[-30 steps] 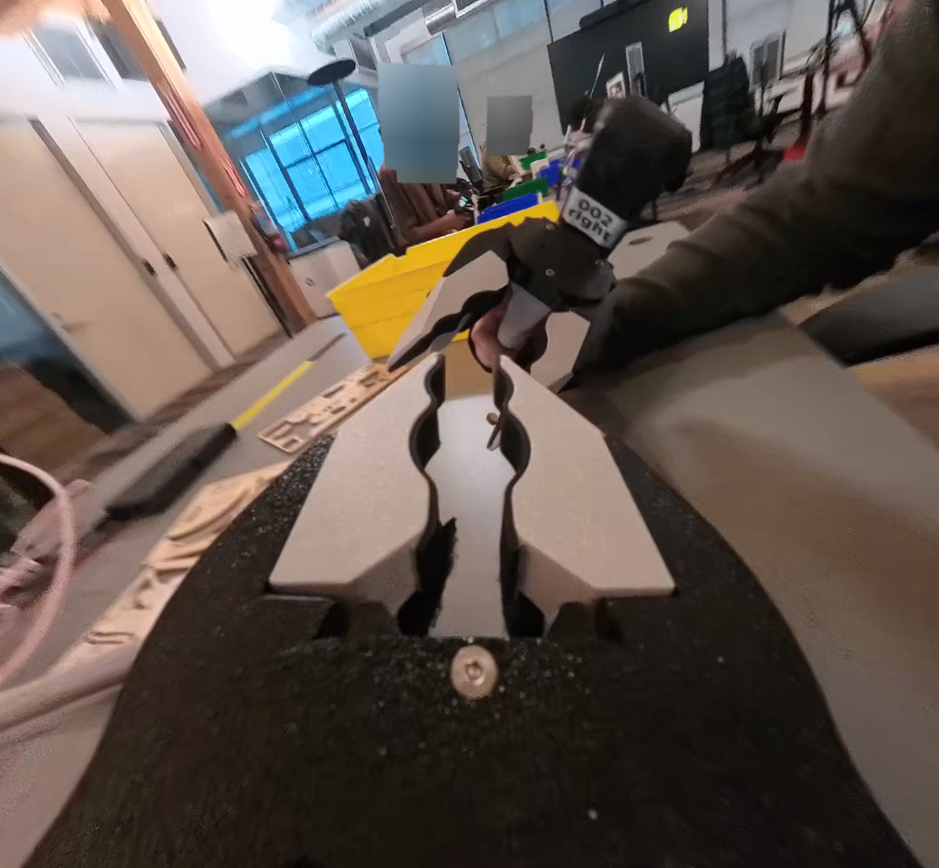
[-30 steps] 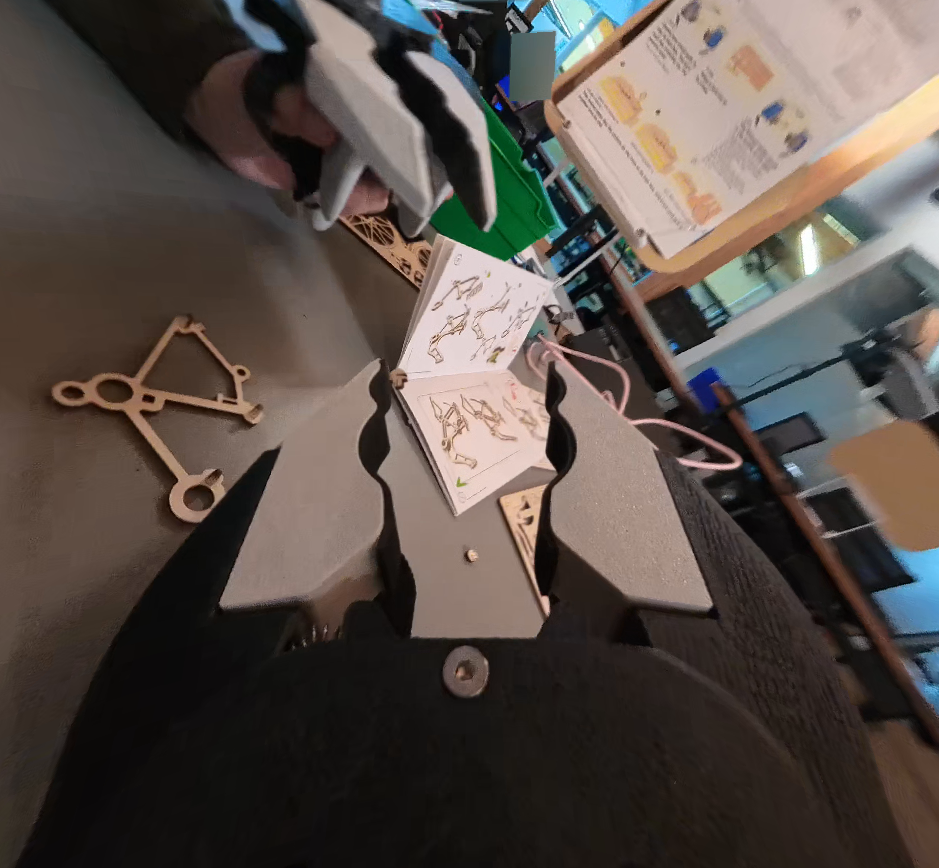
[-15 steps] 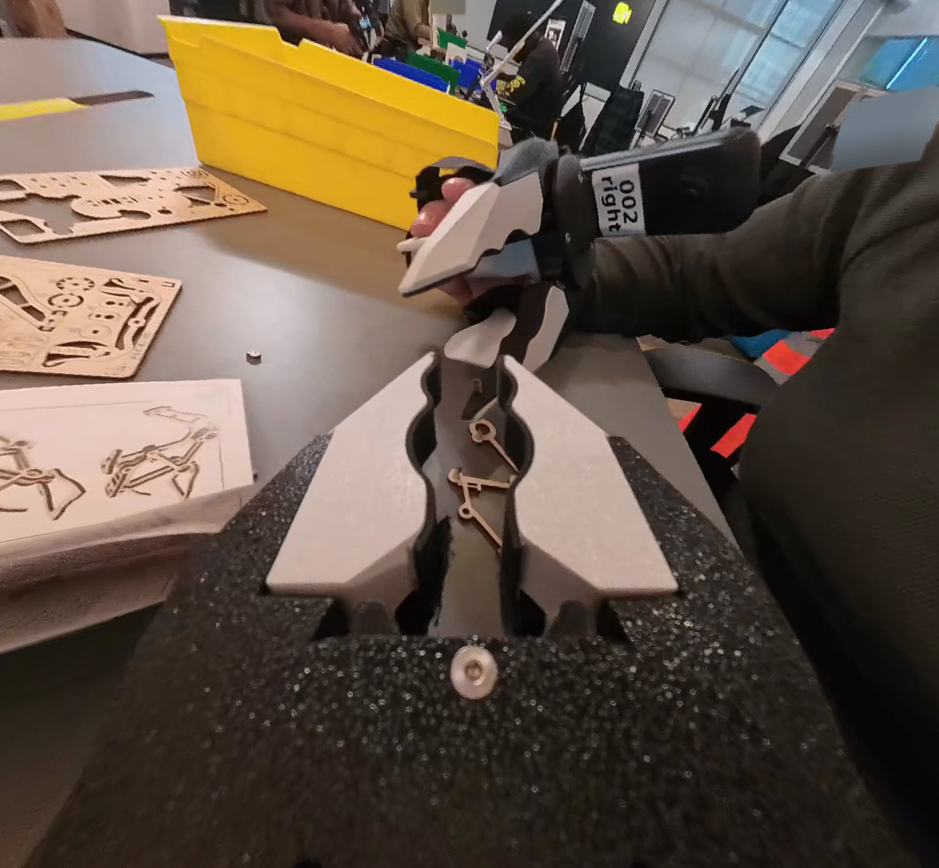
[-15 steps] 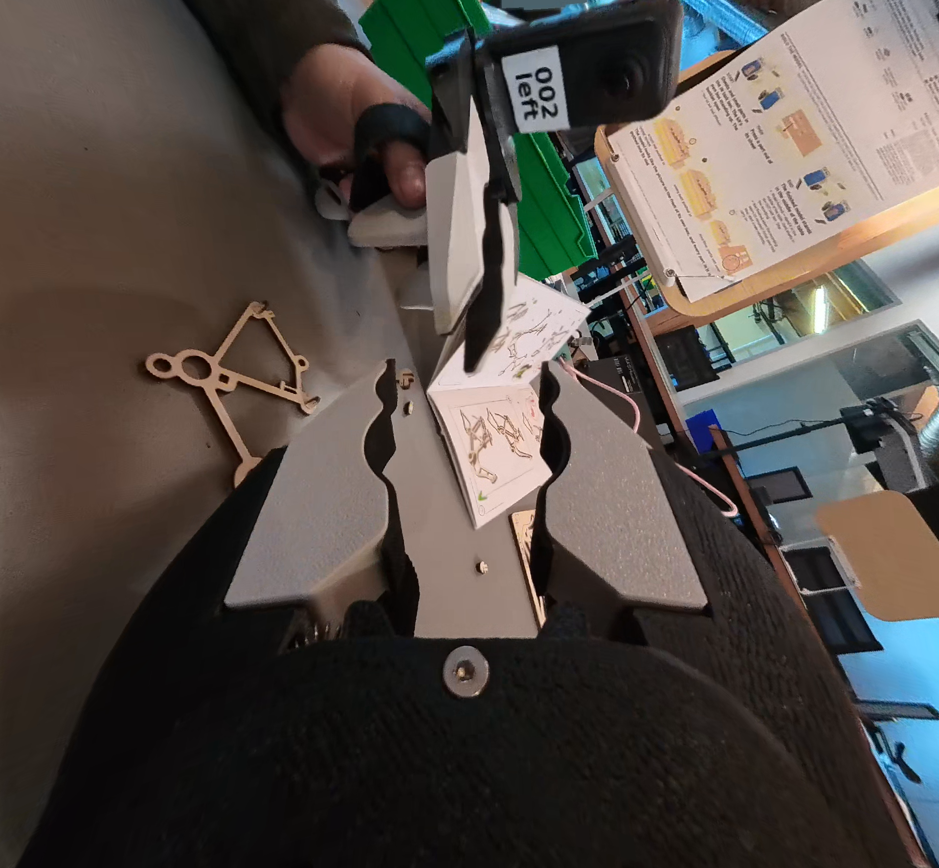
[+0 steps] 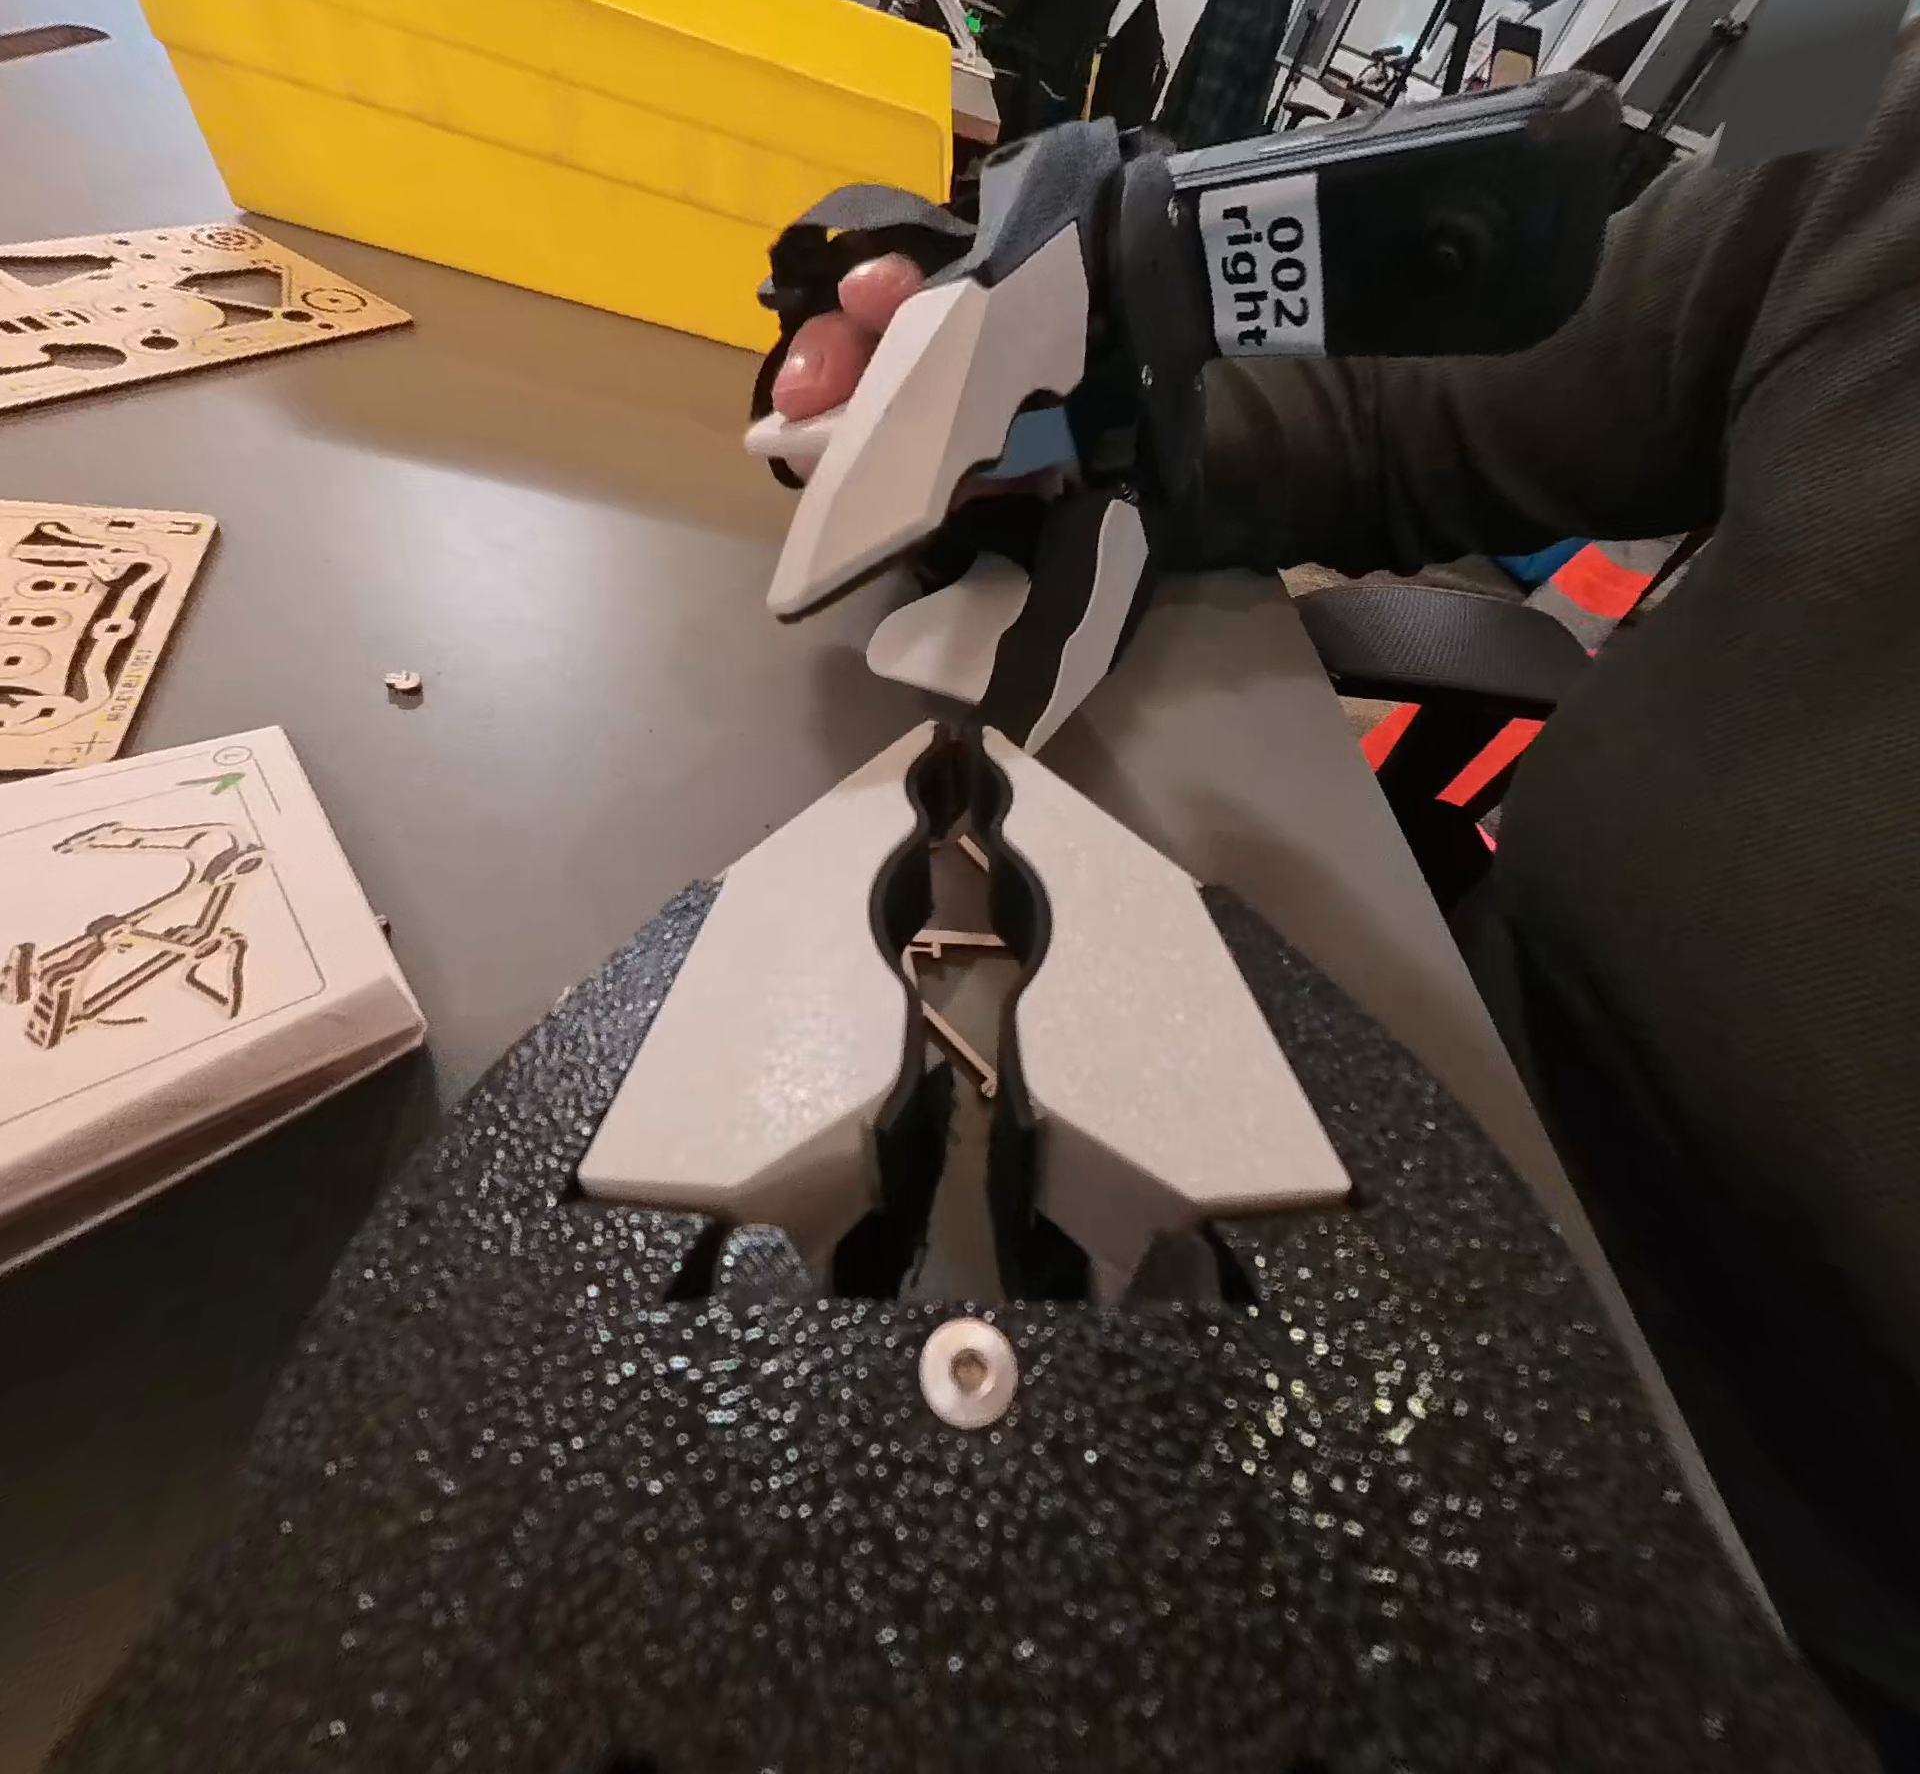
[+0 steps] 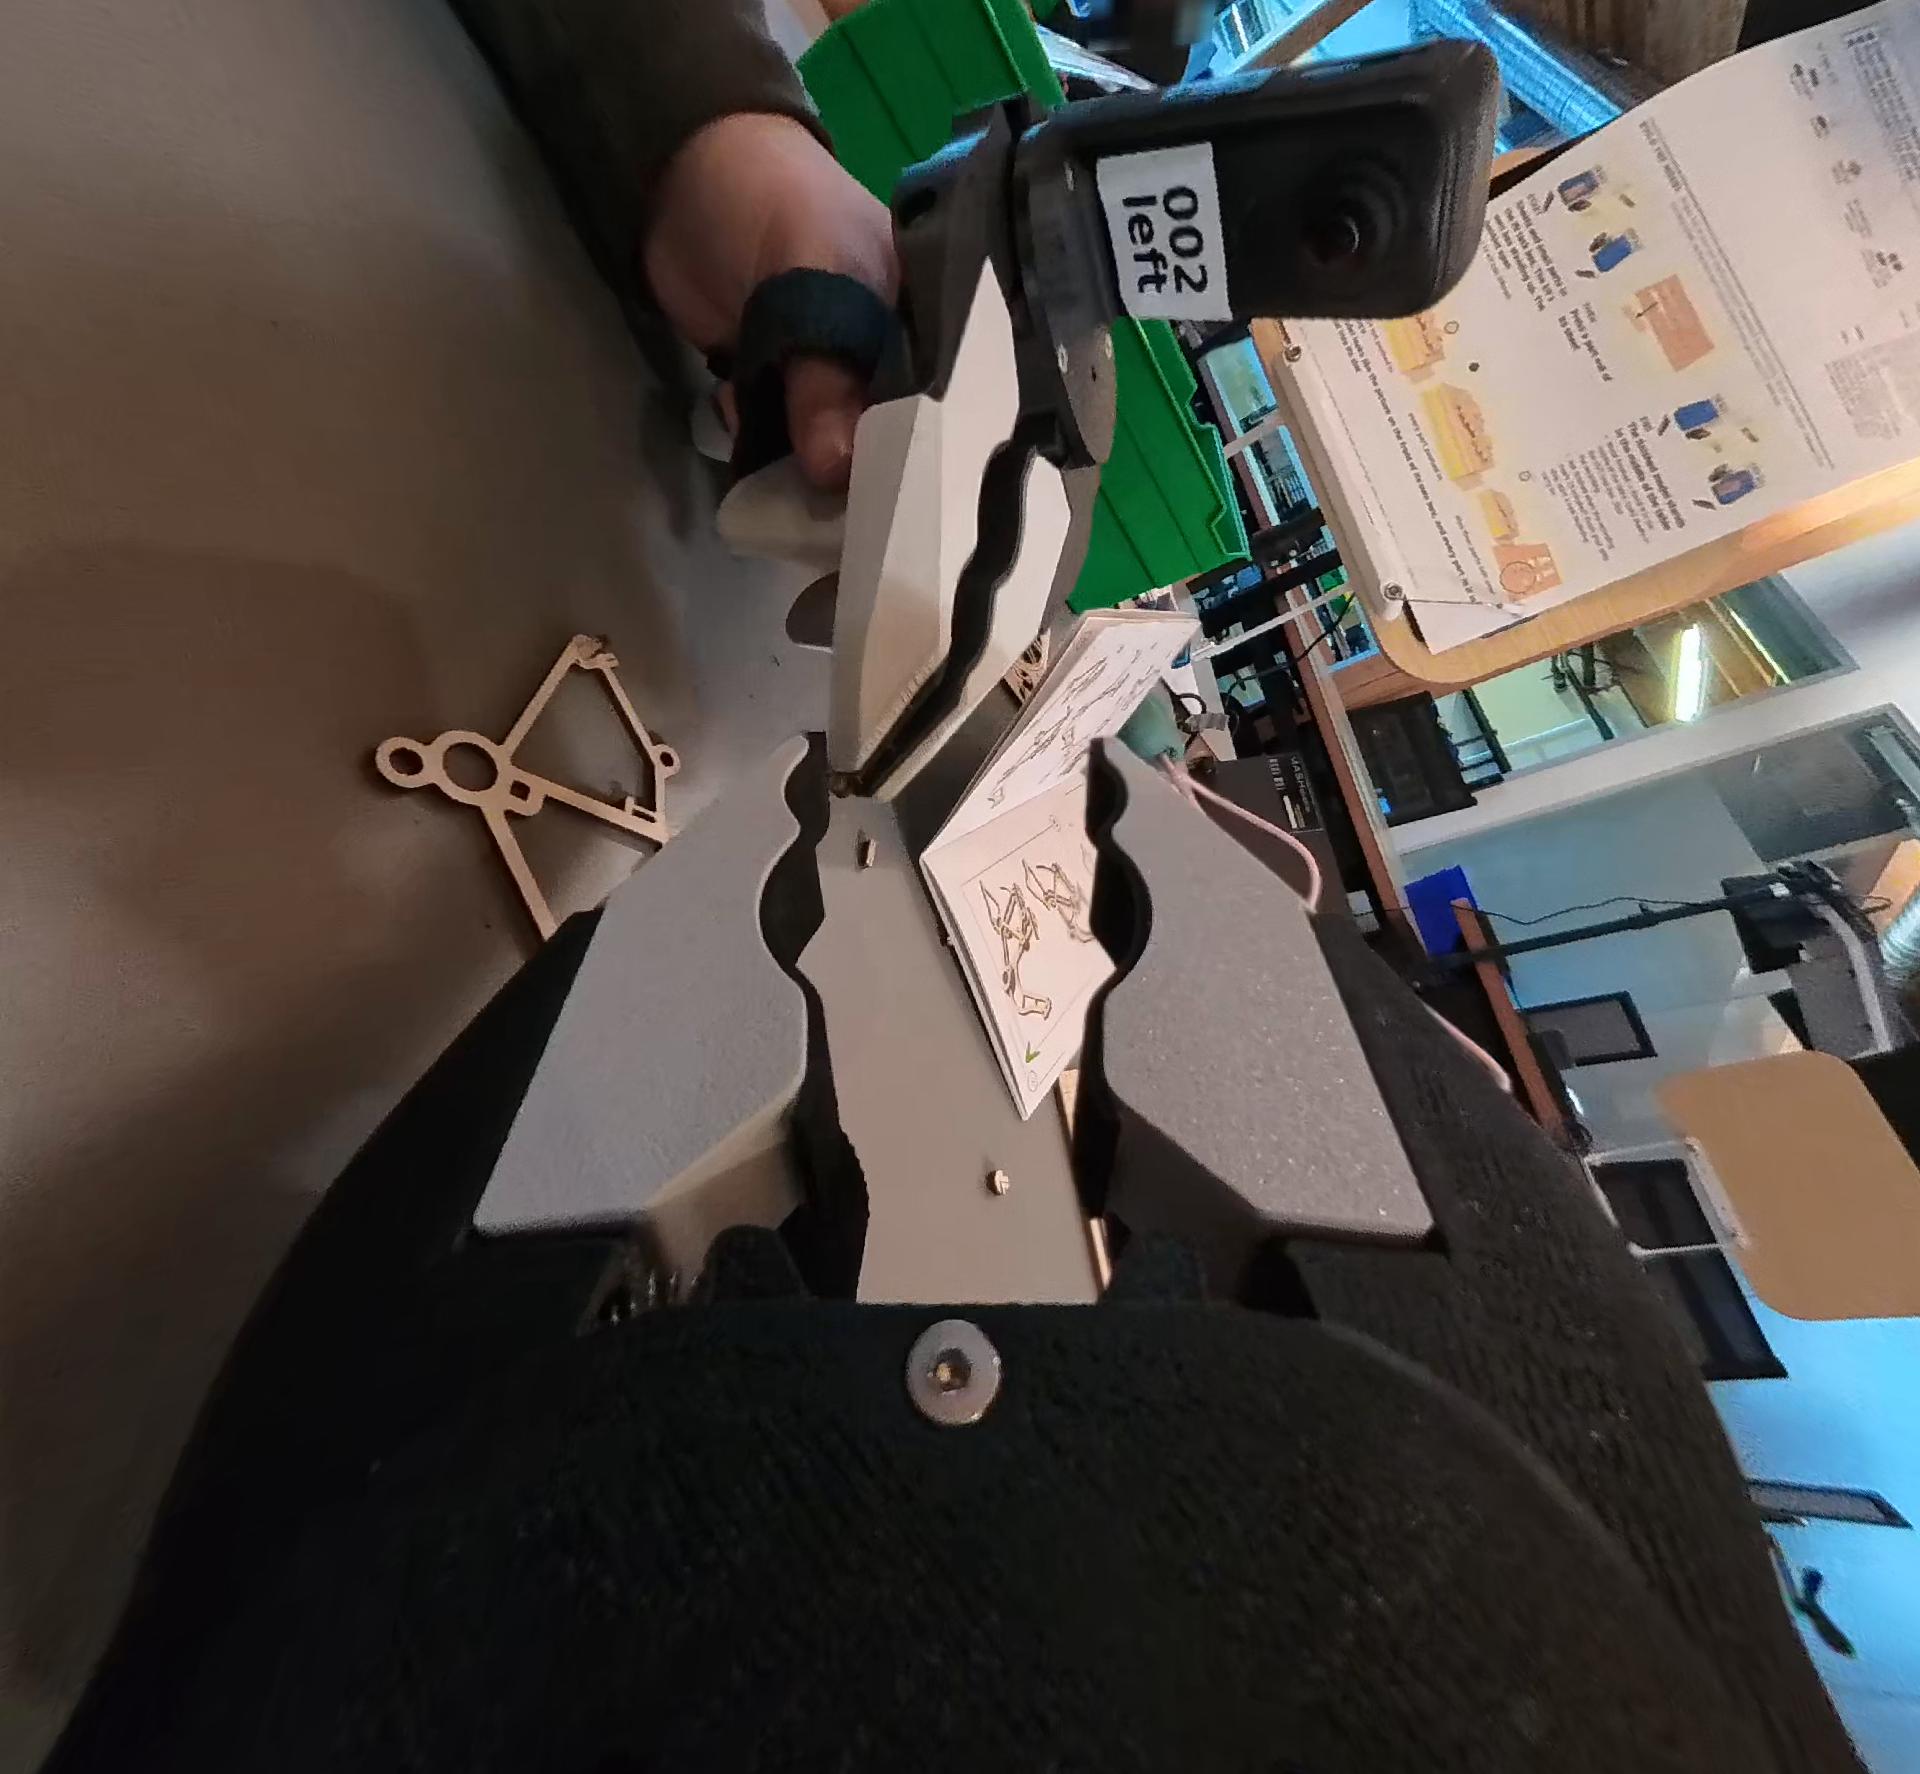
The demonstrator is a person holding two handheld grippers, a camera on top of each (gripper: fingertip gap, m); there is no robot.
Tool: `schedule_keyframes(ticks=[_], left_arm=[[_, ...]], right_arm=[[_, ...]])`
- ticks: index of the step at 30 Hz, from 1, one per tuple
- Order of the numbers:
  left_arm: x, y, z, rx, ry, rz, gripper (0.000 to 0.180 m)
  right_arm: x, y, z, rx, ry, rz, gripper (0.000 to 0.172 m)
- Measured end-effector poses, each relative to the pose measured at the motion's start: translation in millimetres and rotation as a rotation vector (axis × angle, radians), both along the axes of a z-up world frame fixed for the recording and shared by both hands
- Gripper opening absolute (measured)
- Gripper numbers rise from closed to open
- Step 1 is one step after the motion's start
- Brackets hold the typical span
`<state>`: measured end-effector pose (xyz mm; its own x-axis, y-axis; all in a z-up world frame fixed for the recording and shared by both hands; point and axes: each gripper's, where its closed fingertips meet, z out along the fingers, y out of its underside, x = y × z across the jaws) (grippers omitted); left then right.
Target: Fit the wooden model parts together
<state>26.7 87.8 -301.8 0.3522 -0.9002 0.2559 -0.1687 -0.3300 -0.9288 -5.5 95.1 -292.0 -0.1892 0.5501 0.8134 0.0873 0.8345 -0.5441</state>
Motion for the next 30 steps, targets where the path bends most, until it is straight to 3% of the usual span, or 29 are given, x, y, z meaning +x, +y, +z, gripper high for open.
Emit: schedule_keyframes(ticks=[15,19,30], left_arm=[[-10,12,5,0.032,-0.015,0.108,0.0],[-15,17,9,0.053,-0.035,0.154,0.0],[-29,29,-32,-0.048,0.237,0.283,0.001]], right_arm=[[0,11,-9,-0.025,-0.06,-0.049,0.037],[2,16,-3,-0.124,-0.037,-0.053,0.031],[6,45,3,-0.308,-0.005,-0.135,0.026]])
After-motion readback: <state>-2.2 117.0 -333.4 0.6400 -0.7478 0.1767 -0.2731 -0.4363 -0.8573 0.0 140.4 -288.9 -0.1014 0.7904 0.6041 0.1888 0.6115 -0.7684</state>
